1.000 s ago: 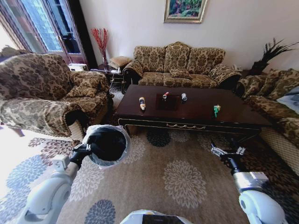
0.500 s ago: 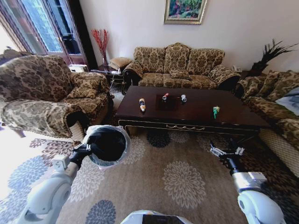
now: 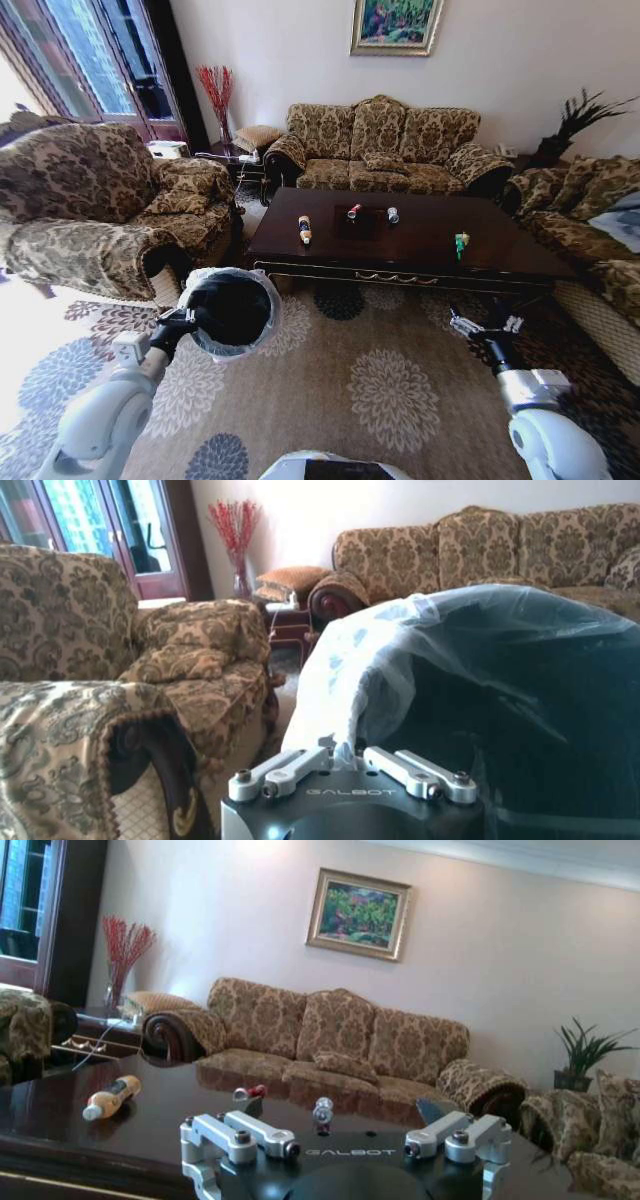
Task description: Move to the front of the table and place the trash on the table into the trash bin.
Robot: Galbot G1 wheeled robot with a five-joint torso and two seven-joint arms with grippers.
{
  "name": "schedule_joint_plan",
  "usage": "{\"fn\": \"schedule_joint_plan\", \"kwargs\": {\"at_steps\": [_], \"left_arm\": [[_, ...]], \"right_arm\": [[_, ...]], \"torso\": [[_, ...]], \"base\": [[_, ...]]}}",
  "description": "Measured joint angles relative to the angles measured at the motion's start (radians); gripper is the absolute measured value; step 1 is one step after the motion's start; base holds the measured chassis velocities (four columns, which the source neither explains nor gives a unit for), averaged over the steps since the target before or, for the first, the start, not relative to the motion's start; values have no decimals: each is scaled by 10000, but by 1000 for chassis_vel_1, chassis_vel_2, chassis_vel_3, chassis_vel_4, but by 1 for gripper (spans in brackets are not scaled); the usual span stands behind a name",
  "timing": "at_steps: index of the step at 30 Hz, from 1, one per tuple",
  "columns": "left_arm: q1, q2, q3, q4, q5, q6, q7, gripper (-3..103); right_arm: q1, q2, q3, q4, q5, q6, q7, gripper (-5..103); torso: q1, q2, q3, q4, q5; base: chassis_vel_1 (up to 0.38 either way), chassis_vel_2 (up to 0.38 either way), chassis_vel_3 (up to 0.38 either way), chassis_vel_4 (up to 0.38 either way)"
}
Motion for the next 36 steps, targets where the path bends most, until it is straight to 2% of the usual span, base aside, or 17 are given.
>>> {"fn": "schedule_joint_plan", "kwargs": {"at_steps": [23,33,36], "left_arm": [[32,-55,264,-274,46,180,-235,1],[2,-87,391,-278,72,194,-308,1],[1,-126,441,-273,147,193,-320,1]], "right_arm": [[-205,43,66,-34,64,391,-67,100],[-218,73,62,-48,62,453,-100,100],[-208,73,45,-82,61,503,-183,100]], "torso": [[495,1126,628,0,0],[680,1514,843,-1,0],[792,1767,982,-1,1]], "base": [[-95,100,98,-106],[-185,175,176,-177],[-172,167,180,-169]]}}
